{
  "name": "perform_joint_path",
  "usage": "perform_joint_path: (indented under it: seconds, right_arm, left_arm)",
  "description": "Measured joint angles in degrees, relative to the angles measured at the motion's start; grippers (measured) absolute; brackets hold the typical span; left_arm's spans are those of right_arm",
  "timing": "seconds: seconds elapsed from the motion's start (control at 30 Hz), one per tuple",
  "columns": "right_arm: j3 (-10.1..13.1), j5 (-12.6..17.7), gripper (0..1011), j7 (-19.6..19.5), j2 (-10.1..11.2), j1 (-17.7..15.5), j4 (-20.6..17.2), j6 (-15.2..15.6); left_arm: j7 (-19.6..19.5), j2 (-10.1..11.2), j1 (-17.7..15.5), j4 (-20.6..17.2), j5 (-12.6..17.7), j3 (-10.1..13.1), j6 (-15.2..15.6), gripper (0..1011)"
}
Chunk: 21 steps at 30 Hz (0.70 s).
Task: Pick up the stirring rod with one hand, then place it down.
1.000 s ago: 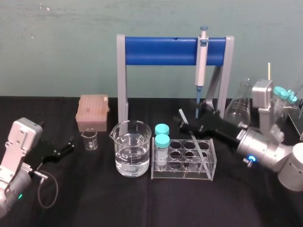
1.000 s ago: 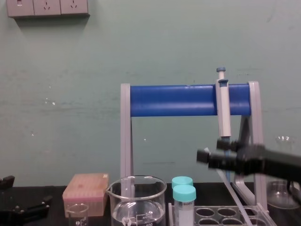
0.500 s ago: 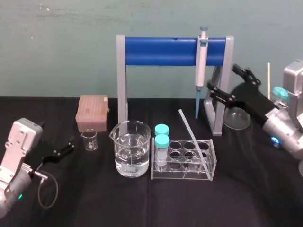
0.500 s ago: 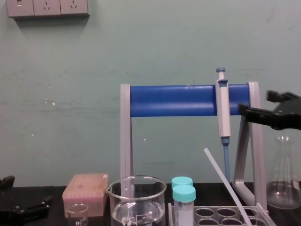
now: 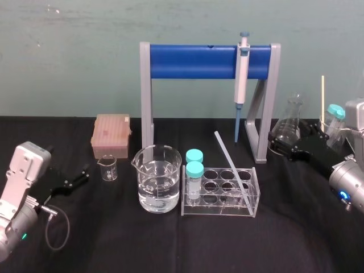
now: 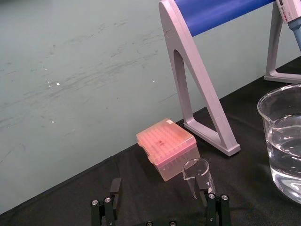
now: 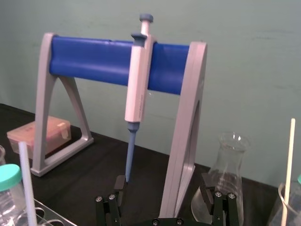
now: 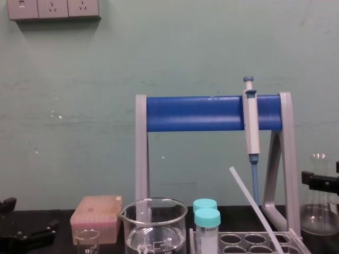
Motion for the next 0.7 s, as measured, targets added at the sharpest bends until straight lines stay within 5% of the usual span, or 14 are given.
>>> perform_joint_path:
  seconds: [0.7]
  right_arm:
    - [0.2,-0.4,1000,-0.3,-0.4,0.1,0.4,0.2]
  left_arm:
    - [0.0,0.0,0.0,0.0,0.0,0.0,0.0,1000]
